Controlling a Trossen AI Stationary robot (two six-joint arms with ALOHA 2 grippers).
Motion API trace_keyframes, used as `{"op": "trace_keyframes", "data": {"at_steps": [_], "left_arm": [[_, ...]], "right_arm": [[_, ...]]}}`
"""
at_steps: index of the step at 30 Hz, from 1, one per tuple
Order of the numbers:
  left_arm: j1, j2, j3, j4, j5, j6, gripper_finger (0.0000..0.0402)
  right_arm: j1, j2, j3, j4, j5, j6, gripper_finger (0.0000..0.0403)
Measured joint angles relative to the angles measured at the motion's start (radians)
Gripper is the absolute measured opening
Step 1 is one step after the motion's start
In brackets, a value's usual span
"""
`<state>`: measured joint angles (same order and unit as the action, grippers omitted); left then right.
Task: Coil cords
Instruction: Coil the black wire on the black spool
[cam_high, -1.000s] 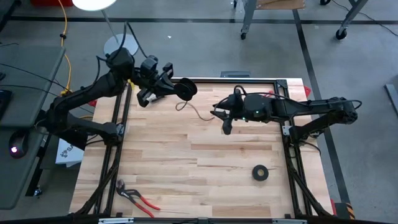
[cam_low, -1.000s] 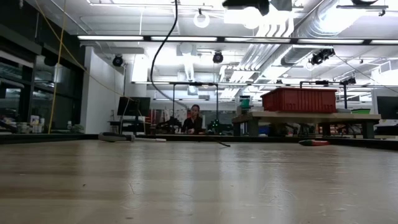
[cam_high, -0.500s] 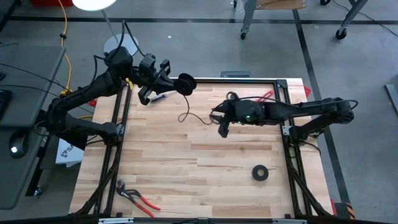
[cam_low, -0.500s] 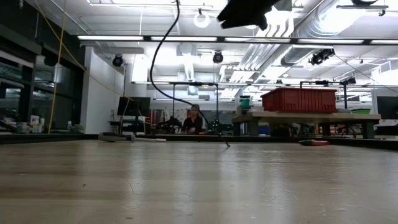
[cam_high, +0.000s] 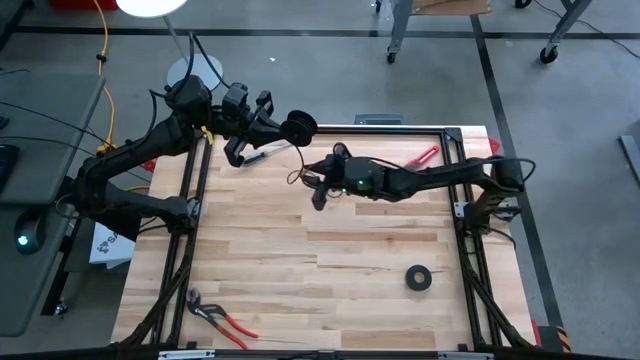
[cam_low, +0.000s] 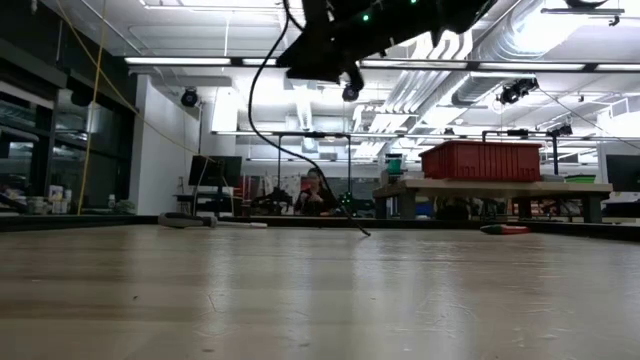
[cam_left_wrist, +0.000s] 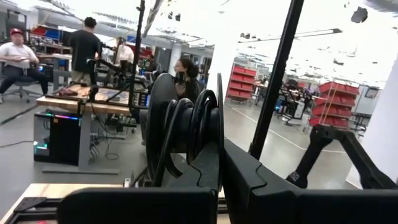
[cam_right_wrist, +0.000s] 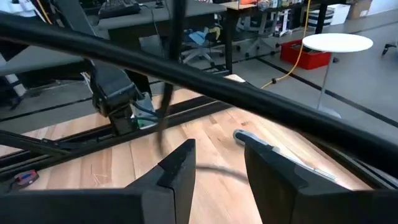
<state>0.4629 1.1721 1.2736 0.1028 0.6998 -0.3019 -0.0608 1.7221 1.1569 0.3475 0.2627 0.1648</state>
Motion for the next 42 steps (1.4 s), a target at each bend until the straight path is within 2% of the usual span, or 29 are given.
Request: {"op": "trace_keyframes", "data": {"at_steps": [8, 12, 21, 25, 32, 36, 42], "left_arm": [[0.0, 0.0, 0.0, 0.005, -0.005, 0.001, 0.0], [0.001, 0.0, 0.0, 0.006, -0.005, 0.009, 0.0], [0.0, 0.0, 0.0, 0.006, -0.005, 0.016, 0.0], [0.0, 0.0, 0.0, 0.0, -0.004, 0.015, 0.0], [0.0, 0.0, 0.0, 0.006, -0.006, 0.008, 0.0], [0.0, 0.0, 0.0, 0.006, -0.008, 0.008, 0.0], [0.0, 0.0, 0.0, 0.008, -0.014, 0.016, 0.0]], "right_arm": [[0.013, 0.004, 0.027, -0.012, -0.084, 0.004, 0.013], [0.024, -0.015, 0.027, -0.052, -0.054, -0.082, 0.013], [0.022, -0.084, 0.028, -0.225, -0.028, -0.065, 0.013], [0.016, -0.095, 0.028, -0.149, -0.086, 0.01, 0.013], [0.008, -0.088, 0.027, -0.038, -0.076, 0.059, 0.013], [0.002, -0.085, 0.027, -0.046, -0.064, 0.068, 0.013], [-0.002, -0.079, 0.027, -0.08, -0.111, 0.093, 0.013]]}}
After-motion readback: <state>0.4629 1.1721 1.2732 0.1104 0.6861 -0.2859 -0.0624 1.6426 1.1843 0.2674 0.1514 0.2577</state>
